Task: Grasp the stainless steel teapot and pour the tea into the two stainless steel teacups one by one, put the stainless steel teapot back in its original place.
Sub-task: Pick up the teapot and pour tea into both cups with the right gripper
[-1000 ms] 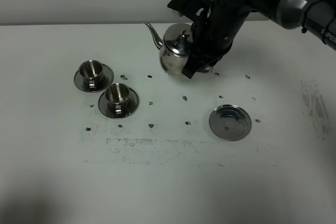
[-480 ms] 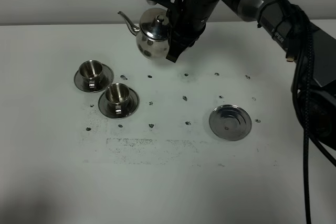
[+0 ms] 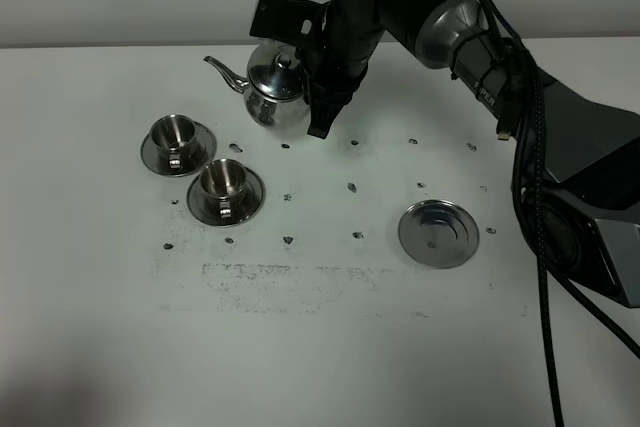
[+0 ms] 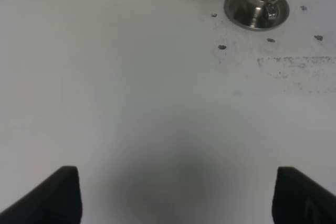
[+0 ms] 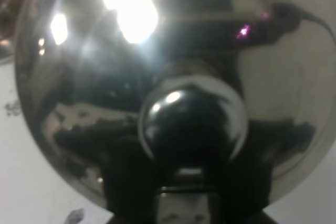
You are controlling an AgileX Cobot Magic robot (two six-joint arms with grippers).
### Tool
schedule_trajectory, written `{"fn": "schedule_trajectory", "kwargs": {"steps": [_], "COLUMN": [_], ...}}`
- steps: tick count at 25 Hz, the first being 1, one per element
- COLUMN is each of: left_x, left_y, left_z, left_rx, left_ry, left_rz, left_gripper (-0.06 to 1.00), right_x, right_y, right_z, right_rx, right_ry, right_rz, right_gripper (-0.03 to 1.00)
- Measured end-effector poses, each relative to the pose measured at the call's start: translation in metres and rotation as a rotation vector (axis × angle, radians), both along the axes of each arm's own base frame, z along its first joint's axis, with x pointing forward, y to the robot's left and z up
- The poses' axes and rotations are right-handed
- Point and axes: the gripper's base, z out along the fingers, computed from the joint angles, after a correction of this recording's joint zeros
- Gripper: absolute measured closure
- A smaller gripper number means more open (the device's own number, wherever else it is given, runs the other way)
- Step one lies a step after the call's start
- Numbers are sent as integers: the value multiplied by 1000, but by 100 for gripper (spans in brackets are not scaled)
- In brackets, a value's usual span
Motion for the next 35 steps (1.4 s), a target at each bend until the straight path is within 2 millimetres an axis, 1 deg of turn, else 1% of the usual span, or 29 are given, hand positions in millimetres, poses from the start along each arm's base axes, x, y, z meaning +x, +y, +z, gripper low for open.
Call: {"fn": "schedule_trajectory", "kwargs": {"steps": [11,18,20,30,35], "left_x": [0,0,0,0,0], "left_y": [0,0,0,0,0], "left_z": [0,0,0,0,0], "left_rx": [0,0,0,0,0], "left_ry": [0,0,0,0,0], "left_rz": [0,0,0,0,0], "left_gripper": [22,22,22,22,22], "right_x": [5,4,3,5,2], "right_y": [17,26,27,27,34], "right_z": [-10,-28,-29,-28,-26], "right_rx": [-59,-94,-102,-129,-150], "right_ry": [-168,-182,-184,-225,-268], "right_rz": [99,150,158,172,211], "right_gripper": [79,79,79,79,79]}}
